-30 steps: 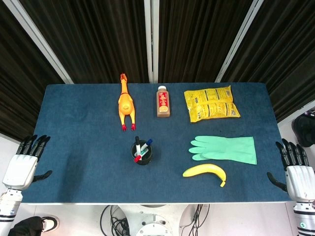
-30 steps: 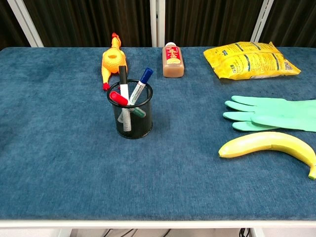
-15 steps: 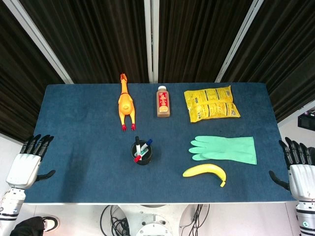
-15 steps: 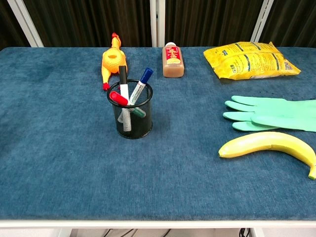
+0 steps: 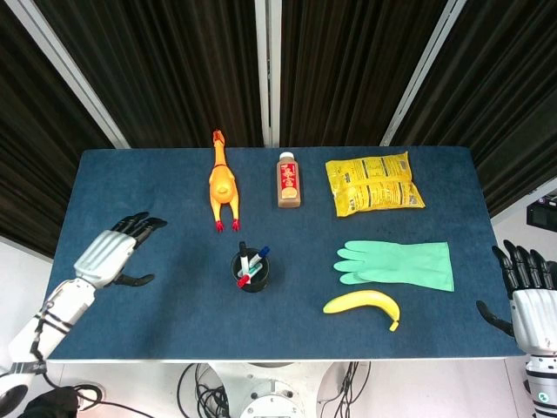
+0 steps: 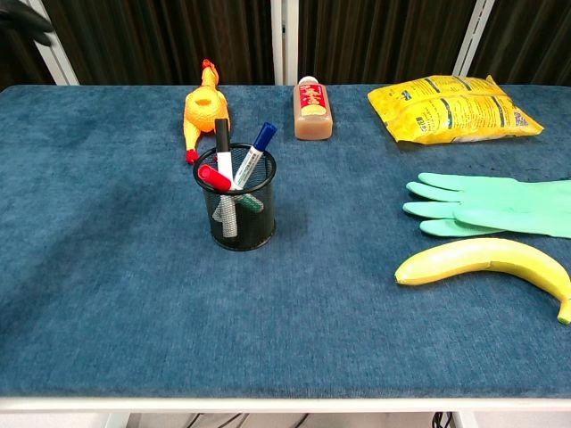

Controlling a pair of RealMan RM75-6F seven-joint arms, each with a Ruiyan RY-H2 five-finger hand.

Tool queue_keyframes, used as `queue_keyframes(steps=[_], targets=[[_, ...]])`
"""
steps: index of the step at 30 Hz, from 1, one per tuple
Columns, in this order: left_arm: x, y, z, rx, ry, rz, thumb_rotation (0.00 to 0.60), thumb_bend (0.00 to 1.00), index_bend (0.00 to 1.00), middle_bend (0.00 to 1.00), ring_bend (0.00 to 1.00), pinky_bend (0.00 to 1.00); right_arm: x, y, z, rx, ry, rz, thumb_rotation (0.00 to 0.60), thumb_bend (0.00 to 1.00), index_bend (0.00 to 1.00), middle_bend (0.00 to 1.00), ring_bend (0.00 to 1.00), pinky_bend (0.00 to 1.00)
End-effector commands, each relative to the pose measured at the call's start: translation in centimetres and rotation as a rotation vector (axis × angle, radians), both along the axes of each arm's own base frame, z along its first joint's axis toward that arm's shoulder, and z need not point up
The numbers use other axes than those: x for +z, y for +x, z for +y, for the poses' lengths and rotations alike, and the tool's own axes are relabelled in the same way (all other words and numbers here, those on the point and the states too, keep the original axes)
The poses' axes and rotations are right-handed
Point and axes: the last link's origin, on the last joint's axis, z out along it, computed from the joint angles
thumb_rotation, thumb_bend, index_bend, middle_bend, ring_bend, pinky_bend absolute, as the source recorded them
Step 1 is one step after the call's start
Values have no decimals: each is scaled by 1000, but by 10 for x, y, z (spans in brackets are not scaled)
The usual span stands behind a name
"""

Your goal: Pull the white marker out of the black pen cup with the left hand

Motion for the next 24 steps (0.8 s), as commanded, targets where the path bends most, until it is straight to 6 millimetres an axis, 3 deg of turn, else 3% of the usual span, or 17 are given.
queue_keyframes(steps=[1,8,13,24], targets=[[-15,45,44,12,-147,-20,600,222,164,136,36,131,1,-2,-1,-17,-2,-4,600,126,0,0,0,0],[-41,72,70,30,-274,88,600,221,193,137,38,134,2,-2,-3,-37,-4,-3,600,132,0,0,0,0],[-59,88,78,56,-337,100,600,226,214,140,38,133,2,-2,-4,-27,-13,-4,600,134,0,0,0,0],[-79,103,90,81,-375,154,600,260,321,174,48,112,4,-4,-6,-50,-12,-12,600,147,0,0,0,0]])
